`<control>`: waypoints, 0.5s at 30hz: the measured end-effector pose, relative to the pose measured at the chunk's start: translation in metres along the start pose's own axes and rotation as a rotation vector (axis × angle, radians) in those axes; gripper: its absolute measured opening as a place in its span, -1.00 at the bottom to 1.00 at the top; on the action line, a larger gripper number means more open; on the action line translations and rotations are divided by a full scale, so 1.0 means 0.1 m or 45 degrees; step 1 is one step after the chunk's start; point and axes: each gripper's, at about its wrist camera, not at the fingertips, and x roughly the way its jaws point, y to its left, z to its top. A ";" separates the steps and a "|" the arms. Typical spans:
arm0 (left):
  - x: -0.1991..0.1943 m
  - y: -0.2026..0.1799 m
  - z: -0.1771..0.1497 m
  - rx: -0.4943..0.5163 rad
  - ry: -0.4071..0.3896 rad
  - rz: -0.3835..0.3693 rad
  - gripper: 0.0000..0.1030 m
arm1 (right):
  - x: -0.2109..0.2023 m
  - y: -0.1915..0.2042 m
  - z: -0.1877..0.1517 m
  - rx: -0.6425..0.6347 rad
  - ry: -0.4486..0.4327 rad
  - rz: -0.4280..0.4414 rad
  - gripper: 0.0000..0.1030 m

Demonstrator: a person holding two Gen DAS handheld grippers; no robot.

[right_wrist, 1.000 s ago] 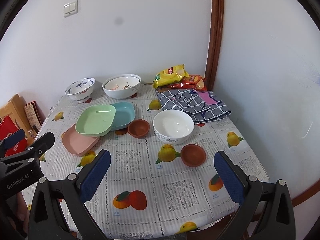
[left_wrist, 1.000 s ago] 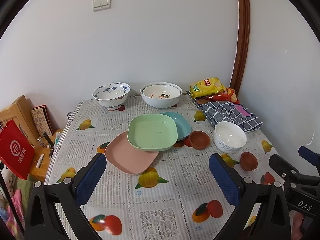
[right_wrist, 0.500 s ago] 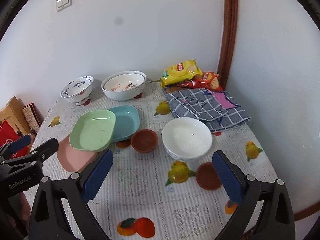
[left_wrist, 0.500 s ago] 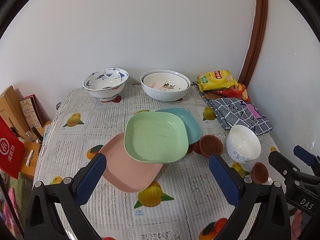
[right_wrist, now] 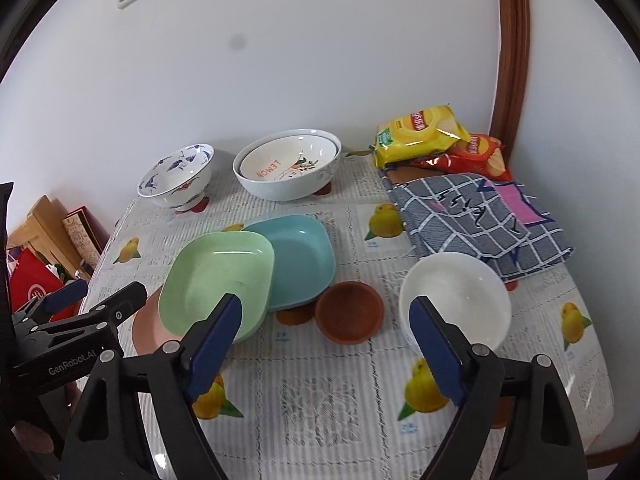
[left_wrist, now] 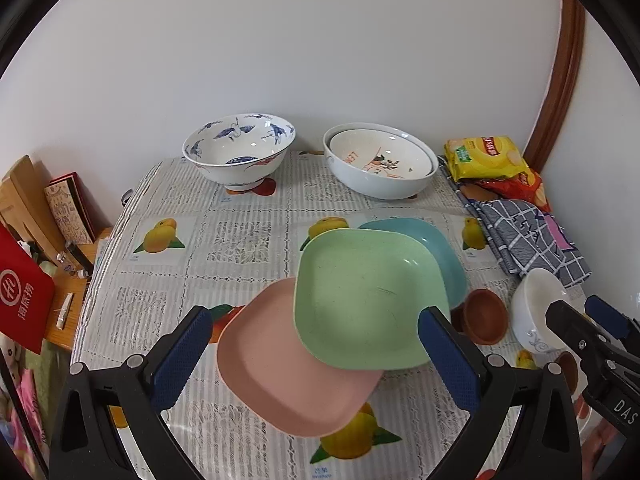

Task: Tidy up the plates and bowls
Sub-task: 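Close both grippers on the rim of the light green plate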

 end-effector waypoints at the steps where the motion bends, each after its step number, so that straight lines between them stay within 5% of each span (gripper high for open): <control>1: 0.04 0.01 0.01 -0.007 0.007 -0.003 1.00 | 0.05 0.01 0.00 0.002 0.003 0.001 0.62; 15: 0.54 0.10 0.10 -0.020 0.075 0.011 0.98 | 0.67 0.23 0.01 -0.035 0.121 0.072 0.43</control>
